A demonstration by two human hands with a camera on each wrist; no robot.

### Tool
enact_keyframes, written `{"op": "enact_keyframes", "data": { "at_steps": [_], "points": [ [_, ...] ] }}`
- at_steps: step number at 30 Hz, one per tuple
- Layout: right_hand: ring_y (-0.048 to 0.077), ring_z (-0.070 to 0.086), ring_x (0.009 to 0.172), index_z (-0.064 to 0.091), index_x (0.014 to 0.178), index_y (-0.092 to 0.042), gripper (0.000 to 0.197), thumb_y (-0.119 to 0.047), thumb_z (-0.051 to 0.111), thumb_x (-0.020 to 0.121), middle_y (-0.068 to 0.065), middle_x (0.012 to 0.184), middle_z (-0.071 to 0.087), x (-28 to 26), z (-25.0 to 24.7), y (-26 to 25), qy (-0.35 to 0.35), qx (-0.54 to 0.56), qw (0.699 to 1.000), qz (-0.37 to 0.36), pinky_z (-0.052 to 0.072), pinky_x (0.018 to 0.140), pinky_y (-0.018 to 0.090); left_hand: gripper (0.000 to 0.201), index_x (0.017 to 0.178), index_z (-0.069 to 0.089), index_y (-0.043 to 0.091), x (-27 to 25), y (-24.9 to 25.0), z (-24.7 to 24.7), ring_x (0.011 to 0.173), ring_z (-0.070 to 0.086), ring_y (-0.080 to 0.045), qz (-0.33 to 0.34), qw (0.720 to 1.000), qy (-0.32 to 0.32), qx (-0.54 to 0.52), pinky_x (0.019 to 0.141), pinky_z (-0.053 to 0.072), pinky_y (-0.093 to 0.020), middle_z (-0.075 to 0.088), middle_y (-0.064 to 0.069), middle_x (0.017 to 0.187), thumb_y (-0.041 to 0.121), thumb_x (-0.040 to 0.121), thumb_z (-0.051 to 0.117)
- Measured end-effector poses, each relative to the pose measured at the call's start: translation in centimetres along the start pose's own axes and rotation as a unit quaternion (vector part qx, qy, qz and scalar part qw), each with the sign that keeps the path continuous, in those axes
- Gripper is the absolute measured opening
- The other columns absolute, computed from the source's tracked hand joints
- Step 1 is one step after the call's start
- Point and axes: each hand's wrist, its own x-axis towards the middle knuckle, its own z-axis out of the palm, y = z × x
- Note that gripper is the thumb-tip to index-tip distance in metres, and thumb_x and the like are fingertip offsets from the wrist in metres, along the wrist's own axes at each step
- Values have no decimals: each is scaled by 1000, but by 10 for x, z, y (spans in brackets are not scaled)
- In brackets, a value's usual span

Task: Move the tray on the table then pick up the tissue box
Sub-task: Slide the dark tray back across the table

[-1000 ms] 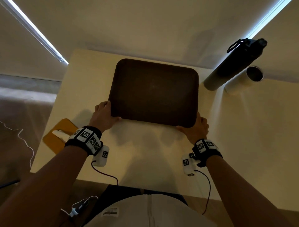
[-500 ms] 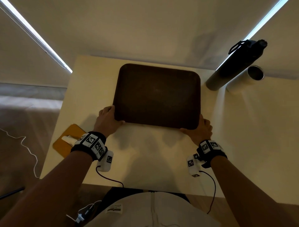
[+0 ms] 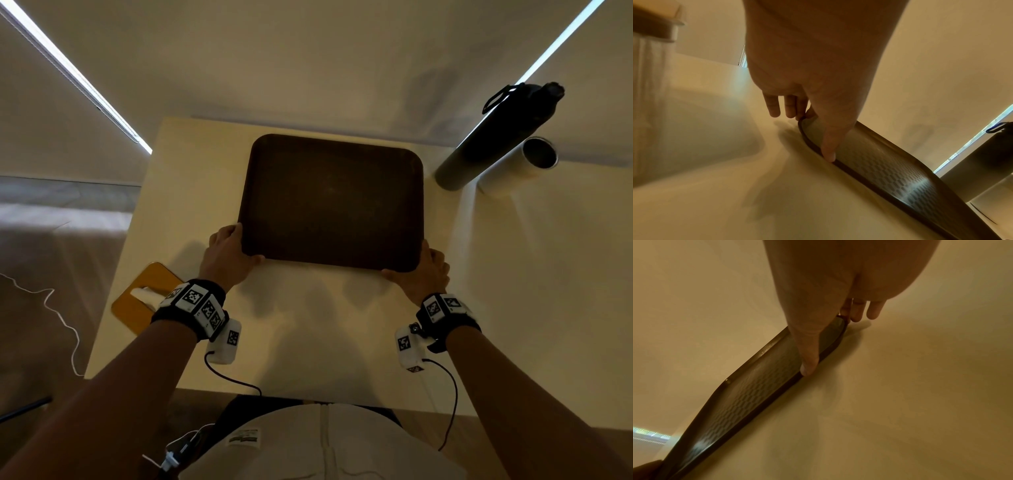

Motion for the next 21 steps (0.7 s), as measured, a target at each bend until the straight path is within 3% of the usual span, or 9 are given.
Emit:
{"op": "enact_keyframes", "data": {
  "at_steps": [6, 8, 12, 15, 18, 21],
  "points": [
    [38, 19, 137, 18, 151, -21, 113, -57, 81, 64, 11, 152, 20, -6, -5, -1, 3, -18, 999, -40, 22, 114, 55, 94, 156, 20, 14, -9, 2, -3, 143, 27, -39, 17, 1000, 7, -12, 113, 31, -56, 33, -16, 156, 49, 84, 71],
    [35, 10, 141, 15, 152, -21, 114, -57, 80, 66, 8, 156, 11, -12, -7, -8, 31, -39, 995, -91, 16, 117, 55, 93, 156, 18, 15, -17, 2, -13, 145, 25, -37, 46, 998, 28, -31, 114, 29, -55, 31, -15, 158, 52, 87, 67],
    [30, 4, 145, 13, 153, -24, 107, -56, 75, 72, 5, 159, 6, -29, -4, -46, 19, -40, 973, -225, 11, 118, 52, 82, 152, 35, 17, -44, -24, -46, 142, 34, -33, 131, 989, 60, -38, 113, 31, -48, 38, -10, 156, 57, 85, 60],
    [29, 11, 145, 19, 152, -22, 102, -56, 74, 74, 7, 158, 14, -51, 14, -91, -43, -48, 939, -338, 19, 118, 50, 76, 150, 36, 31, -70, -68, -70, 140, 33, -23, 111, 992, 29, -54, 111, 34, -45, 35, 4, 156, 55, 84, 66],
    [25, 16, 144, 21, 152, -20, 99, -53, 74, 75, 6, 157, 19, -84, 41, -141, -104, -45, 898, -424, 23, 117, 44, 72, 137, 34, 52, -96, -117, -89, 124, 39, -9, 113, 990, 15, -82, 101, 46, -42, 31, 35, 138, 59, 75, 69],
    [20, 21, 143, 19, 152, -20, 100, -52, 75, 76, 3, 157, 21, -120, 77, -184, -187, -26, 872, -452, 28, 117, 41, 81, 137, 30, 51, -110, -159, -94, 125, 36, -5, 127, 988, 21, -90, 103, 42, -40, 25, 39, 131, 65, 70, 74]
  ]
}}
